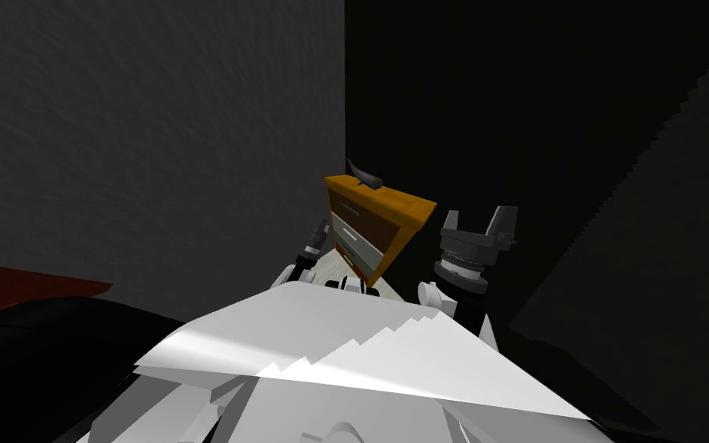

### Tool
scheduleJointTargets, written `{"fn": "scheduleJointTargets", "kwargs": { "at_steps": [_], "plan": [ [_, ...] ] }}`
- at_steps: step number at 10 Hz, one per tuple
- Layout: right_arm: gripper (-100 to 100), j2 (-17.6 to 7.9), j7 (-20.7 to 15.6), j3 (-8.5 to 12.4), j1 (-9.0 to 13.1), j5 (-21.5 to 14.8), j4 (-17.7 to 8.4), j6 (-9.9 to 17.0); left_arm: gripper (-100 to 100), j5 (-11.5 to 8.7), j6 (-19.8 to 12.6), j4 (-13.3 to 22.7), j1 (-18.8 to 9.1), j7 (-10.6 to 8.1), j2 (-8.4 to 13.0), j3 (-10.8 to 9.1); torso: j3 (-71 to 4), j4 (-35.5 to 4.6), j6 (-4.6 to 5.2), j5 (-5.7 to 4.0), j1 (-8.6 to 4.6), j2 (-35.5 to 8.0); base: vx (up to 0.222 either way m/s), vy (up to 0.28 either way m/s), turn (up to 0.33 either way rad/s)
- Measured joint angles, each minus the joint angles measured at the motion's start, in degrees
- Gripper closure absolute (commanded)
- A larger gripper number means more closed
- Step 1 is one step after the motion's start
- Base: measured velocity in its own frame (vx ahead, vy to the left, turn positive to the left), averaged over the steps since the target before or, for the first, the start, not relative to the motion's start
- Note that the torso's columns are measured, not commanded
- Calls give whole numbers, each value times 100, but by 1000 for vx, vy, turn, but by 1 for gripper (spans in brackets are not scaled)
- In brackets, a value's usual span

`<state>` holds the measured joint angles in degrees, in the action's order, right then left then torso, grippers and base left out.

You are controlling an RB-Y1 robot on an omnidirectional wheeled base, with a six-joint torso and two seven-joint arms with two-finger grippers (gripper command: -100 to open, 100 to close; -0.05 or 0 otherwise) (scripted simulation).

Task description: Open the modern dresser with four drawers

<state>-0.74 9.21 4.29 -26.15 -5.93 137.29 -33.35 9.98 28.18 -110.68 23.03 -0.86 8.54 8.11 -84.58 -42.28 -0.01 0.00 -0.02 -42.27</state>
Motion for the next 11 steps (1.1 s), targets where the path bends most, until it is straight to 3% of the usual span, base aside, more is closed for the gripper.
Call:
{"fn": "scheduleJointTargets", "kwargs": {
  "at_steps": [11],
  "plan": [
    [0,0,0,0,0,0,0,0,-100,298,-282,1626,-545,193,-82,553,1,0,0,0,0,-1,22,27,-101]
  ]
}}
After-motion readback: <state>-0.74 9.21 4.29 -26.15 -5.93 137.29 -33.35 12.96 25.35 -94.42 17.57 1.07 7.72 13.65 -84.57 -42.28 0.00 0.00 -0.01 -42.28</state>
